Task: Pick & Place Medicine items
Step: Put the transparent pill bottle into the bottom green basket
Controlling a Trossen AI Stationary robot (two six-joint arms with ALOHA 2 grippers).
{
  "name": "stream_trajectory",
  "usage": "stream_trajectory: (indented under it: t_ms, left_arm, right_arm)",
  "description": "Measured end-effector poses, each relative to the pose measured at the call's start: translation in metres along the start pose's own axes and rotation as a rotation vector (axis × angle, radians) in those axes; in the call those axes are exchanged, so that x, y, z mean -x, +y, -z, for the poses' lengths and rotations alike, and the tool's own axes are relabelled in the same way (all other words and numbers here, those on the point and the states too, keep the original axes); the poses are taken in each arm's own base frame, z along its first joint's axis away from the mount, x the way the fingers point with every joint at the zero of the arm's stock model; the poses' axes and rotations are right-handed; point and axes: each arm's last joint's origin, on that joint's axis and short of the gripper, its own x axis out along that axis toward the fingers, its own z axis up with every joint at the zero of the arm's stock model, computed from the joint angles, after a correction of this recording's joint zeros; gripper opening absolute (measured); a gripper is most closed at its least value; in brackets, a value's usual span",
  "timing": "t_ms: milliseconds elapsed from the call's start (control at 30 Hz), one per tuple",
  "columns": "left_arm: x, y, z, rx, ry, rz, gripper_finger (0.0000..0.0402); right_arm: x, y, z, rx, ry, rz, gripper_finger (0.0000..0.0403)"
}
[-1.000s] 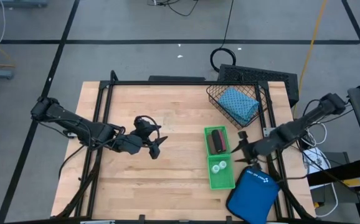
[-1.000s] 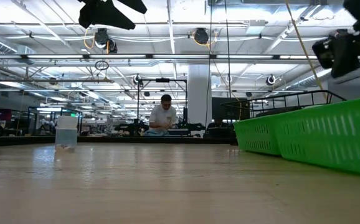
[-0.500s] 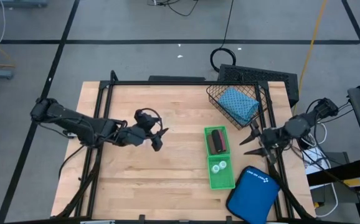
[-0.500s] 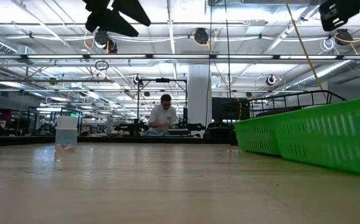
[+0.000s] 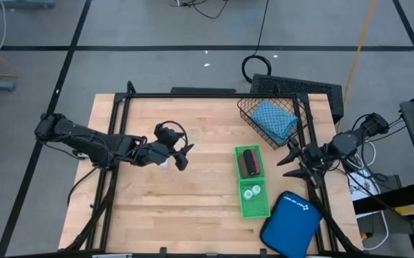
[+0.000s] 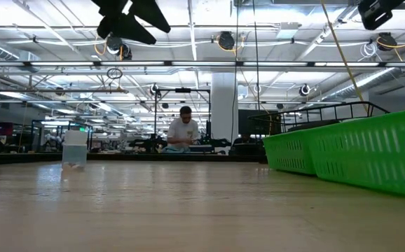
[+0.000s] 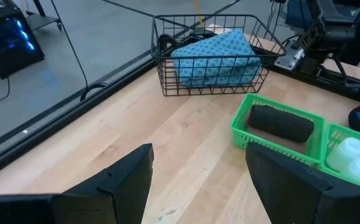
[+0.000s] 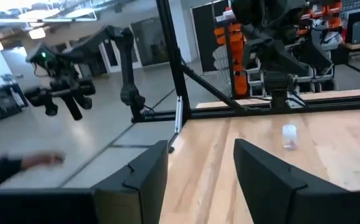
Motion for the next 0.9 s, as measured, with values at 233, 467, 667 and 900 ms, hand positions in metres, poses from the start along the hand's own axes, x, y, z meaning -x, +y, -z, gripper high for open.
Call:
stream_trajectory:
  t_ms: [233, 467, 667, 900]
  left_arm:
    - [0.000, 0.000, 0.000, 0.000, 0.000, 0.000, 0.0267]
    - [0.000, 0.000, 0.000, 0.000, 0.001, 0.001, 0.0267]
    - [0.000, 0.000, 0.000, 0.000, 0.001, 0.003, 0.0267]
    - [0.000, 0.000, 0.000, 0.000, 0.001, 0.003, 0.0267]
  right_arm:
    - [-0.001, 0.000, 0.000, -0.113, -0.014, -0.006, 0.0174]
    - [-0.006, -0.004, 0.021, -0.291, 0.045, 0.014, 0.0169]
    - [-0.009, -0.005, 0.040, -0.401, 0.128, -0.031, 0.0173]
    - [-0.005, -0.004, 0.038, -0.218, 0.110, -0.106, 0.0172]
